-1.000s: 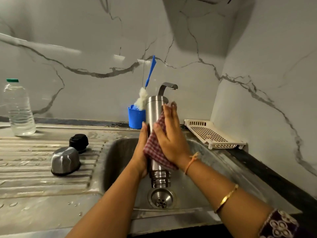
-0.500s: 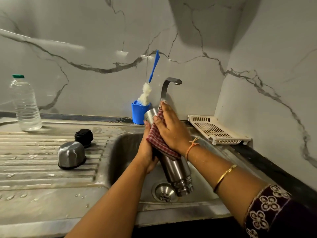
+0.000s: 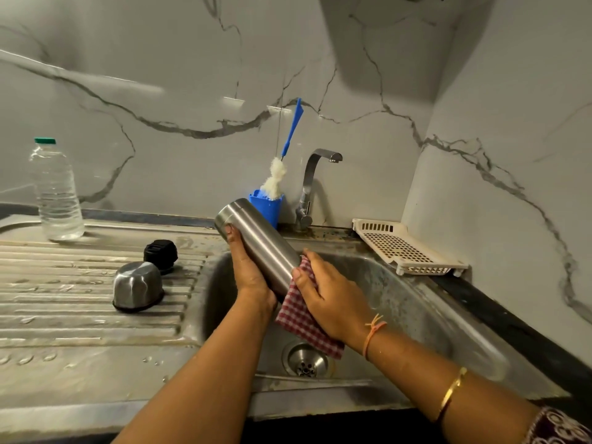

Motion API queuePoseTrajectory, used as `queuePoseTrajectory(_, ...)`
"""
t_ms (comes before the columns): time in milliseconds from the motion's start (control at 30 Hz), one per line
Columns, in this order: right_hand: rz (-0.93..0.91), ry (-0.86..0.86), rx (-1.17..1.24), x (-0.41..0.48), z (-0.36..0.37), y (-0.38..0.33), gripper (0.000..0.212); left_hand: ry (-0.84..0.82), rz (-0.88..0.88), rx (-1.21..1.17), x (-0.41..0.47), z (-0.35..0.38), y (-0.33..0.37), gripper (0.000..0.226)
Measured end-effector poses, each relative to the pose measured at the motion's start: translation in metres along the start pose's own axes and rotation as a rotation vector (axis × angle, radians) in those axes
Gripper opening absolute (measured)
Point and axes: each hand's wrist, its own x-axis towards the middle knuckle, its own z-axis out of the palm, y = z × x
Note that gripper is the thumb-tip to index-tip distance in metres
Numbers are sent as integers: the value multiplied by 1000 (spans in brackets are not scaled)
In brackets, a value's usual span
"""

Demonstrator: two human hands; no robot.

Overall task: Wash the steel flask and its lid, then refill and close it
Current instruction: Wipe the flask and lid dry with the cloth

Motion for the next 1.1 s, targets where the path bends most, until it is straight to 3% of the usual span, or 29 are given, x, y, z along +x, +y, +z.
queuePoseTrajectory(133,-228,58,-94,12,4,-11,69,-99,61,72,1,2,-3,59)
queuePoseTrajectory(300,-246,179,84,52,0,-16,63,-317,8,119,-1,6,-9,52)
queuePoseTrajectory(467,-233,134,131,81,-19,-22,57,-347,7,237,-8,11,-15,58)
queuePoseTrajectory(633,10,-50,379,89,-15,-31,54,-231,0,91,-7,8,-9,85)
queuePoseTrajectory(767,213,-191,665,91,-15,-28,65,-93,-6,59,-7,8,-7,115)
queuePoseTrajectory(933,358,-429,820,60,-14,-7,59,71,23,-7,2,1,-2,104)
queuePoseTrajectory(1033,417,-415,892,39,-15,2,46,122,48,16,6,-1,-3,119)
queuePoseTrajectory(1100,425,-354,894,32,-12,3,44,148,52,46,4,1,-1,107)
